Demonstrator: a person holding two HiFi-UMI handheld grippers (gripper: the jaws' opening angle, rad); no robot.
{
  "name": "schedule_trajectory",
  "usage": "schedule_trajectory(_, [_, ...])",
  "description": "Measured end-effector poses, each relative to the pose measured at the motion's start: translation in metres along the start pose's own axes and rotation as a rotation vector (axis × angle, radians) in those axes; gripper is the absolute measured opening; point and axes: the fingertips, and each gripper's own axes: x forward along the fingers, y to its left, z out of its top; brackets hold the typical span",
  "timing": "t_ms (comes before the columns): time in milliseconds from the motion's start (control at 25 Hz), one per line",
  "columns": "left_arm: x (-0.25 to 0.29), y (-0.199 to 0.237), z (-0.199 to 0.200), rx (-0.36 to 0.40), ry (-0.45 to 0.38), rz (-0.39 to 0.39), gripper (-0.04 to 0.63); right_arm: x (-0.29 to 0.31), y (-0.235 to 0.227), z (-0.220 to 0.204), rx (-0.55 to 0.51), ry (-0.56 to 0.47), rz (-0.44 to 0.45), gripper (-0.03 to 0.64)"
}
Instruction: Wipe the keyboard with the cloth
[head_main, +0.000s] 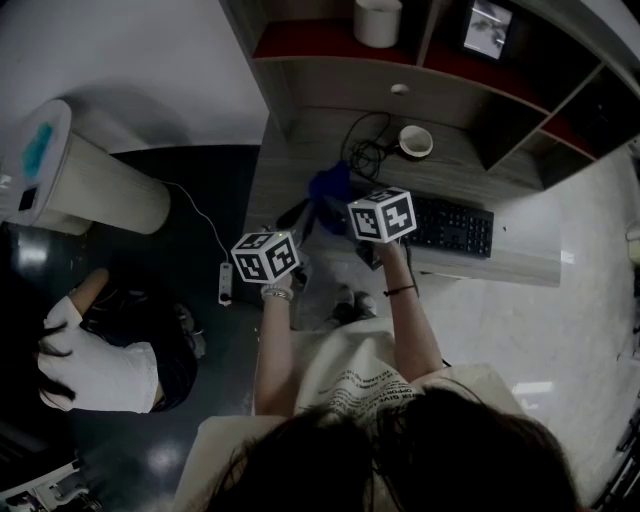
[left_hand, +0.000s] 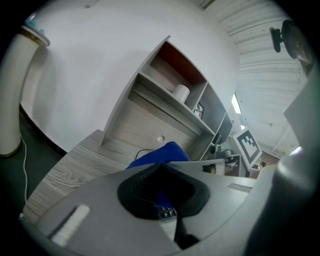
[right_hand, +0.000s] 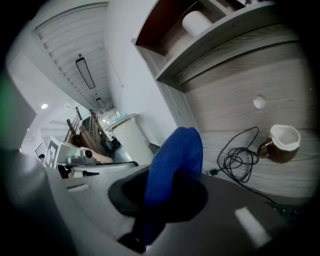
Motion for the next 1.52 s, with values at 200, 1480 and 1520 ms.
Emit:
schedule_trajectory(200, [0.001,-0.013,0.019,0.039,-0.030,-0.018,0.003,-0.015,-0.003,0.015,-0.014,-0.036,-0.014,0.060])
schedule_trajectory(1480, [0.006,-0.088,0.083,0.219,-0.137,-0.101,0.003,-0.109,0.002,0.100,-0.111,-0.326,0.010,0.060])
schedule_trajectory(1520, [0.007,-0.089,0.083,0.219,-0.136,-0.101,0.003,-0.110,0.001,0.100,-0.111,-0.326,0.013,0.060])
